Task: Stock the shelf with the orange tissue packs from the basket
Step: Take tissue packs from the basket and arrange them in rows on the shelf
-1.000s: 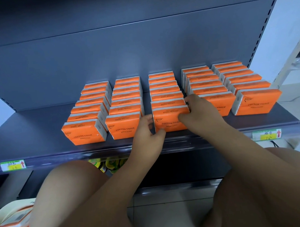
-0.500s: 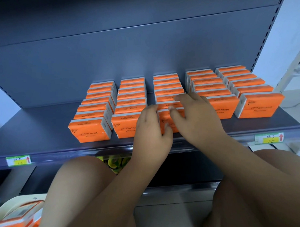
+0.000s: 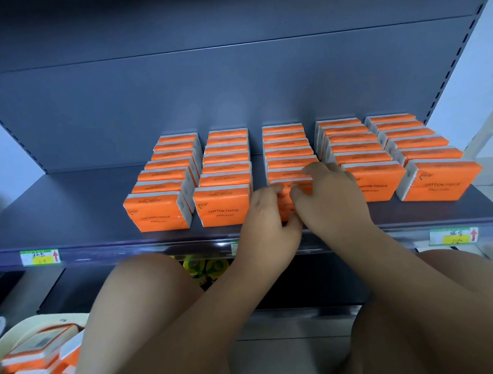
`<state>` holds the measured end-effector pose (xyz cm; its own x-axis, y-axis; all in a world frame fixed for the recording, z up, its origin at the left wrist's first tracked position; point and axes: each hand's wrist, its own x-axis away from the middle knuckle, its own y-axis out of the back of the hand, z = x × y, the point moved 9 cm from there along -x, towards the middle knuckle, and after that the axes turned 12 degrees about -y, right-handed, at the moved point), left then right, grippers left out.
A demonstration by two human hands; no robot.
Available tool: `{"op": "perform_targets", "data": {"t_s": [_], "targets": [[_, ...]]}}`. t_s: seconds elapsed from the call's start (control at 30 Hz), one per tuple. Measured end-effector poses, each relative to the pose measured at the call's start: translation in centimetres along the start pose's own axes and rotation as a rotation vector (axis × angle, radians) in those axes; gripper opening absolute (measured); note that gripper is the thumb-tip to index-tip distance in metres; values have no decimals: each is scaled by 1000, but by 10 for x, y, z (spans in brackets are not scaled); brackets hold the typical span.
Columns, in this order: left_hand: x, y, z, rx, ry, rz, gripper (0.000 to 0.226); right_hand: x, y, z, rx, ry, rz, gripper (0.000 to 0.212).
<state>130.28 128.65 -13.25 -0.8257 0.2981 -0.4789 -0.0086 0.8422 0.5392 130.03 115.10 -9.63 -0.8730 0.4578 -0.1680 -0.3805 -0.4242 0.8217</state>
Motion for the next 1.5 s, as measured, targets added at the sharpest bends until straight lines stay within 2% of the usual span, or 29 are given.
{"op": "perform_targets", "data": {"t_s": [0.1, 0.2, 0.4, 0.53, 0.63, 0.67, 0.73, 0.83, 0.93, 1.1, 1.27, 1.4, 1.5], "targets": [[-1, 16, -15, -108, -113, -17, 41, 5, 8, 12, -35, 91, -89, 41], [-1, 51, -28, -342, -193, -69, 43, 14, 11, 32, -153, 231, -77, 46], [32, 150, -22, -686, -116, -218, 57, 63, -1, 110, -283, 501, 53, 56], [101, 212, 9, -833, 76, -249, 68, 130, -27, 184, -299, 715, 178, 62], [166, 256, 51, -1010, 314, -143, 75, 200, -62, 234, -300, 883, 282, 65], [191, 268, 64, -1059, 397, -91, 84, 224, -78, 247, -298, 931, 323, 65], [244, 290, 82, -1059, 527, -123, 91, 272, -120, 265, -283, 1004, 425, 64], [326, 318, 99, -1030, 728, -292, 74, 330, -200, 276, -116, 1074, 567, 69], [388, 324, 121, -1020, 928, -293, 78, 362, -276, 267, 148, 1145, 674, 74], [433, 312, 156, -872, 1116, -282, 64, 367, -336, 249, 385, 1072, 807, 60], [448, 286, 203, -731, 1196, -194, 67, 369, -366, 245, 487, 971, 909, 51], [455, 268, 237, -602, 1265, -172, 62, 353, -403, 228, 578, 675, 992, 49], [473, 253, 273, -398, 1399, -239, 55, 343, -432, 220, 503, 365, 1050, 63]]}}
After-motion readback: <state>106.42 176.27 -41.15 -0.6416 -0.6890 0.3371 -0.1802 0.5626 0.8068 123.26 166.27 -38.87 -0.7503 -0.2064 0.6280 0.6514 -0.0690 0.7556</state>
